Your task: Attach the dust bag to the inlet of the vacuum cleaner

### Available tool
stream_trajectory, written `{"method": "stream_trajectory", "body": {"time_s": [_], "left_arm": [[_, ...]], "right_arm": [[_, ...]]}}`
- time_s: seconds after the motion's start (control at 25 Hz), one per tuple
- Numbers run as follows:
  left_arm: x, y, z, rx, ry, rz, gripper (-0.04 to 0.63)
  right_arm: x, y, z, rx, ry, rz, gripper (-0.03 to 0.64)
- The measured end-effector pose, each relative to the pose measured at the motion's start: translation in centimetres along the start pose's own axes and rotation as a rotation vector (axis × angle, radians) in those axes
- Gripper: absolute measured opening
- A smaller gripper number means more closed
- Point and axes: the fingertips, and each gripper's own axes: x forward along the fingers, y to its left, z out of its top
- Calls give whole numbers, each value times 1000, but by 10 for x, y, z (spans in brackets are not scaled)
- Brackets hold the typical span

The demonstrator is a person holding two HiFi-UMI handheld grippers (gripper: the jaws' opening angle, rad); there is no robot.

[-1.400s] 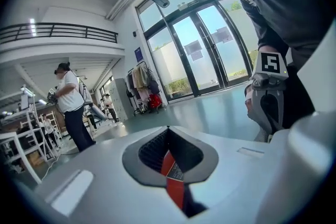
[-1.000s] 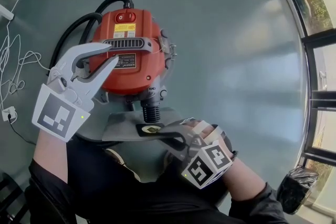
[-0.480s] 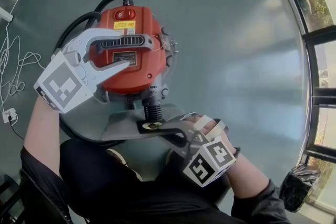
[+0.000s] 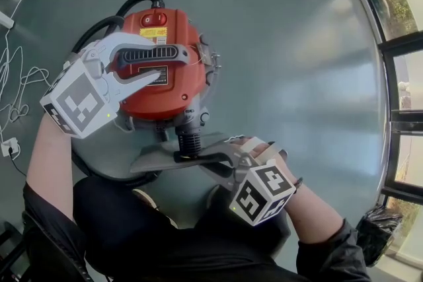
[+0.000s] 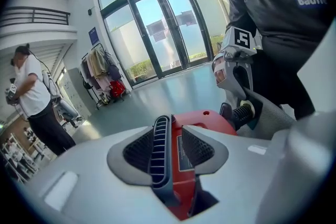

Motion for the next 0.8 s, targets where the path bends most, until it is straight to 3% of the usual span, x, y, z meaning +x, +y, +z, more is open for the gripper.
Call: {"method": "stream_trajectory", "body": {"time_s": [0.12, 0.4, 0.68, 0.8], "left_arm": [[0, 2, 3, 4, -3, -13, 229], [10, -5, 2, 33, 21, -62, 247], [10, 6, 3, 44, 5, 13, 129], [10, 7, 3, 42, -4, 9, 129]], "right_arm": [[1, -3, 0, 5, -2, 15, 20], [2, -7, 1, 4, 4, 32, 23], [5, -10, 6, 44, 1, 0, 26], [7, -11, 1, 58, -5, -2, 28]]}}
